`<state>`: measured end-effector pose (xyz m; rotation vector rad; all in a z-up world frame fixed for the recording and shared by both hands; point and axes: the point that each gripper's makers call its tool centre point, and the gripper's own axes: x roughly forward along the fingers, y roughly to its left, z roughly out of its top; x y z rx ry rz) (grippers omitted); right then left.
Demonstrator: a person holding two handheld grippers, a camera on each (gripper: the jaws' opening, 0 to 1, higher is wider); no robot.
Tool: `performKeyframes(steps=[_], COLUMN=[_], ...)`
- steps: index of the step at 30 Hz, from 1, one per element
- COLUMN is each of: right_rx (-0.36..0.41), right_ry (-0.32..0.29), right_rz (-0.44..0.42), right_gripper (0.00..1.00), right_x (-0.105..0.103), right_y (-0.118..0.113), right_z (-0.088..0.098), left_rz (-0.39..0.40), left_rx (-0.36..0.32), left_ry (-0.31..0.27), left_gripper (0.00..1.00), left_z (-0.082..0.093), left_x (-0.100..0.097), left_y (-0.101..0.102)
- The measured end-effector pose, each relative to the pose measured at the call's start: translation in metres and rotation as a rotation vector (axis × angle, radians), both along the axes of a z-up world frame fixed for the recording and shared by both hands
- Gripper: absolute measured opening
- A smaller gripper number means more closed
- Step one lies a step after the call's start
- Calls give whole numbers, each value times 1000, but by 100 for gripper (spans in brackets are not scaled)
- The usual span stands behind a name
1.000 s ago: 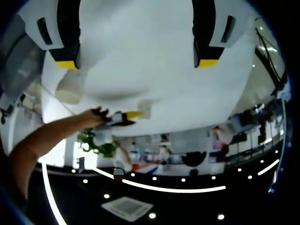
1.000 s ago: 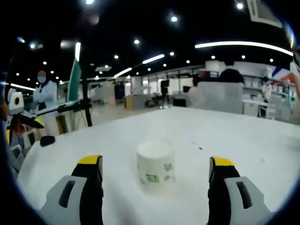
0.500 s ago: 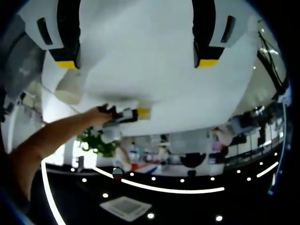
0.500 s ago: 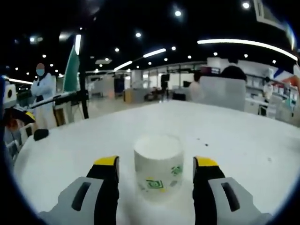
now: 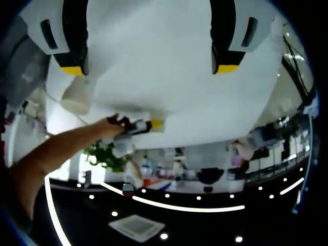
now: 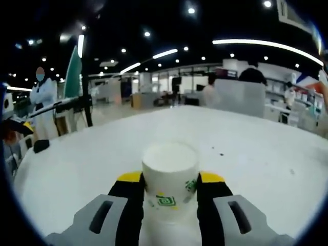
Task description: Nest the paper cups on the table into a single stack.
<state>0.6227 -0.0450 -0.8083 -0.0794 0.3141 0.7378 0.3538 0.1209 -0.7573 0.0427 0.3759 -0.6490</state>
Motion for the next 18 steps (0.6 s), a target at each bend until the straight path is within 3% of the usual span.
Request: performKeyframes(steps=[10,12,18], right_rx=[-21,-32,-25], right_ry=[-37,-42,-44], right_rz=[-7,-3,-2], right_gripper=[36,36,36], right_x=[8,9,12], right_y=[-8,-10,-14], right_z=[32,36,59], left_rz=[-32,-42,-44], left_rx=[-19,2,-10], left_ry=[22,22,14], left_gripper=[98,98,98], left_z=[1,-1,8], left_x=[-4,-5,-3], left_y=[-7,-9,-12])
